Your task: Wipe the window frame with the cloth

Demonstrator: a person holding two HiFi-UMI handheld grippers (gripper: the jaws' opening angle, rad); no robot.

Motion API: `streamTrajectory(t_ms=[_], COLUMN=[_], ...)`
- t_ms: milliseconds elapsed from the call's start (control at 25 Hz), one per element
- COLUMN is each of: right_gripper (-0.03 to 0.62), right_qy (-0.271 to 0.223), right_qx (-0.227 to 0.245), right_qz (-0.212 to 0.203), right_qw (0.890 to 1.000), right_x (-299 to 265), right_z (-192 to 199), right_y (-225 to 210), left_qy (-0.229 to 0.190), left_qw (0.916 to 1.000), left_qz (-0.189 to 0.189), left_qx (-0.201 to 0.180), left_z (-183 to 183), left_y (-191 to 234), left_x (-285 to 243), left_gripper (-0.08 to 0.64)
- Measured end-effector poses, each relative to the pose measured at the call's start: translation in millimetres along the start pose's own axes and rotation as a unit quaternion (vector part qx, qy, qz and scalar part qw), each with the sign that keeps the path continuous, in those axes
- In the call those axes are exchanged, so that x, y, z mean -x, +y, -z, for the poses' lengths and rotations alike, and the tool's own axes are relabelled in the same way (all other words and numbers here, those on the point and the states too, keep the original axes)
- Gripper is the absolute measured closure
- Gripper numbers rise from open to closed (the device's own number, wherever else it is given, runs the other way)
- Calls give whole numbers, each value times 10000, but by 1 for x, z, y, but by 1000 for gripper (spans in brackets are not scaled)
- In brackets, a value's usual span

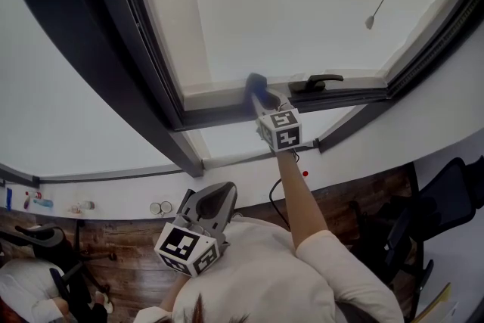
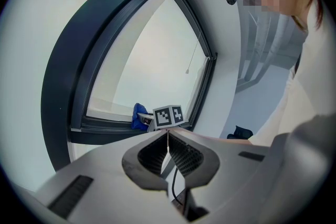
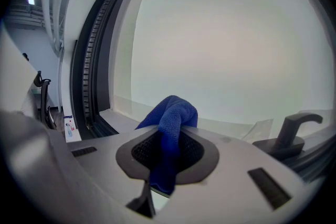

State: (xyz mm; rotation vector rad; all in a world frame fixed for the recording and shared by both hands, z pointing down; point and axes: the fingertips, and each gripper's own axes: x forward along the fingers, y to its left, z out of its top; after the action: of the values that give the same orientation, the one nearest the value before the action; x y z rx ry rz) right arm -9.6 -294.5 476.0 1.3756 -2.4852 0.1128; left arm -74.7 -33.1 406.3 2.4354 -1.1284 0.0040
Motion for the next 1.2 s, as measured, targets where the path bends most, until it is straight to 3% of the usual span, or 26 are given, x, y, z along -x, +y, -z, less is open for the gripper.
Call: streamTrajectory(t_ms=[560, 1200], right_gripper=[538, 538], right_qy=[-11, -36], right_qx=[-125, 77], right_qz=[252, 385], right_qw=[9996, 9992], right_x=[14, 22], right_z=[9, 10], right_y=[-37, -59], left_qy=[-5, 20], left_qw=[10000, 10000], left_qz=[-62, -37], left_qx=[-4, 12], left_z=[2, 5], left_y=[-1, -7], left_x=[1, -6], left_gripper=[549, 549])
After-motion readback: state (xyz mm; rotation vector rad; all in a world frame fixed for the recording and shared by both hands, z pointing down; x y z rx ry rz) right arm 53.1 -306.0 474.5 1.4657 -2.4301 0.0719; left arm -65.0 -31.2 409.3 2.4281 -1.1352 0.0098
